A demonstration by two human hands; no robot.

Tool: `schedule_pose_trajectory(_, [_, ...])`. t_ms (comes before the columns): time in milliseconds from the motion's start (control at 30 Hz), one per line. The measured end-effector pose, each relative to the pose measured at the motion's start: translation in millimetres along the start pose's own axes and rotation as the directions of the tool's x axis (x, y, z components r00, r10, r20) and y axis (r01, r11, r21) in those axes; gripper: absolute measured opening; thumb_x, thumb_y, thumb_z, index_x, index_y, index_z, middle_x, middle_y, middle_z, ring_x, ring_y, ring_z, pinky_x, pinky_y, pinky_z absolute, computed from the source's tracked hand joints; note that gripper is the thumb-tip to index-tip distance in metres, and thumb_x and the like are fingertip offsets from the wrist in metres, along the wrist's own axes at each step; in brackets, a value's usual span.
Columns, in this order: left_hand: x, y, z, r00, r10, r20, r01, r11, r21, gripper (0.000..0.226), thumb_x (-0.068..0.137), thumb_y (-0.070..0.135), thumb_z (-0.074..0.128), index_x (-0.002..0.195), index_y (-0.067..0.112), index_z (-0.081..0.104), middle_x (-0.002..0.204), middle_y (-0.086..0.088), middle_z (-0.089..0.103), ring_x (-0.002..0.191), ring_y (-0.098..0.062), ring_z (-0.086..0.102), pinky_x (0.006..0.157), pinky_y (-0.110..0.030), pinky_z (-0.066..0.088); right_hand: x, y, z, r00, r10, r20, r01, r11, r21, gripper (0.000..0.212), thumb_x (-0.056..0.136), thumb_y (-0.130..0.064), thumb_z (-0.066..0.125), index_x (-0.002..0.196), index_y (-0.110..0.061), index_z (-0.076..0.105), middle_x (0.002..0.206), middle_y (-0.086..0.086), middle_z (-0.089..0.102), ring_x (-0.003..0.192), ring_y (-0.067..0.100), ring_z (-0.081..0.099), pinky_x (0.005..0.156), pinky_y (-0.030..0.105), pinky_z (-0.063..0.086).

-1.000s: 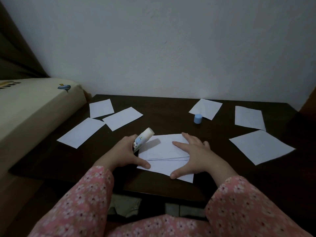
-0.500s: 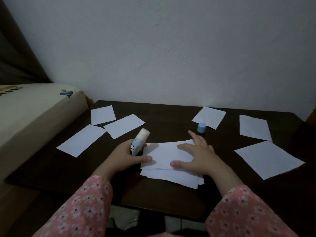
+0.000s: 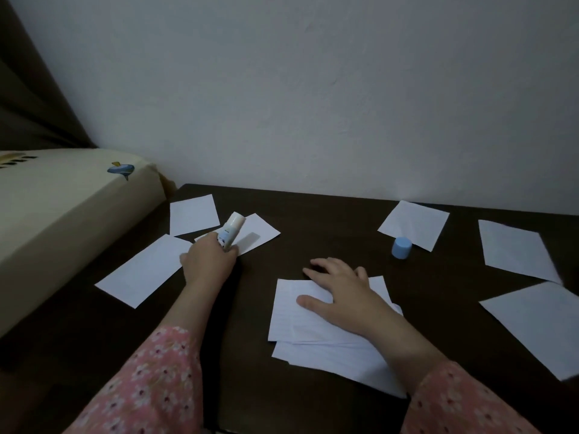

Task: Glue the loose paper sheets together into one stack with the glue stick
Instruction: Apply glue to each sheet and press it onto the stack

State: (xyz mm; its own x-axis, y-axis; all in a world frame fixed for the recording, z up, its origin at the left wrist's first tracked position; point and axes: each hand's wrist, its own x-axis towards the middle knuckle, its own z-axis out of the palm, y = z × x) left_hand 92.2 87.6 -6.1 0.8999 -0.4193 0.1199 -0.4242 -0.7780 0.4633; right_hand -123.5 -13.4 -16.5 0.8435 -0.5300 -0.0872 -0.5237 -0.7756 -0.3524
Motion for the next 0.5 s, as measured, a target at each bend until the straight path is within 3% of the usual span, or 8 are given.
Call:
schedule_pose_trajectory(200, [1.0,9.1,1.8,0.996,0.060,0.065,-0.064,0.996,0.057,0.048,0.088,0.040,0.064,0.127,0.015,0.054,0.114,-0.009,0.064,0.104,-0.024,0.059,0.097,-0.041,0.043,-2.8,1.0,5.9,1.000,-0.009,-0.026,0.009,1.000,-0.007,0.062,0.093,-0.062,0.038,0.149,-0.041,0.023,0.158,-0.016,0.010,0.146,0.008,-0.002,0.116,0.047,-0.002])
schedule_pose_trajectory(367, [-14.5,21.3,6.2,0.967,0.174,0.187,-0.160,0.983,-0.084,0.057,0.081,0.038,0.072,0.132,0.021,0.052,0.119,-0.003,0.064,0.108,-0.020,0.059,0.096,-0.039,0.048,-14.0,-0.7,7.4,1.000,-0.007,-0.028,0.008,1.000,0.021,0.064,0.094,-0.061,0.037,0.151,-0.038,0.019,0.160,-0.015,0.006,0.147,0.009,-0.005,0.117,0.042,-0.005])
schedule_pose_trajectory(500, [-32.2,36.5,11.0,0.926,0.282,0.252,-0.246,0.955,-0.166,0.056,0.079,0.034,0.074,0.131,0.022,0.054,0.119,0.000,0.064,0.107,-0.017,0.059,0.094,-0.036,0.048,-23.1,-0.8,9.3,0.995,-0.004,-0.104,0.014,0.995,0.096,0.063,0.090,-0.061,0.046,0.147,-0.037,0.032,0.157,-0.015,0.019,0.145,0.007,0.007,0.118,0.039,0.004])
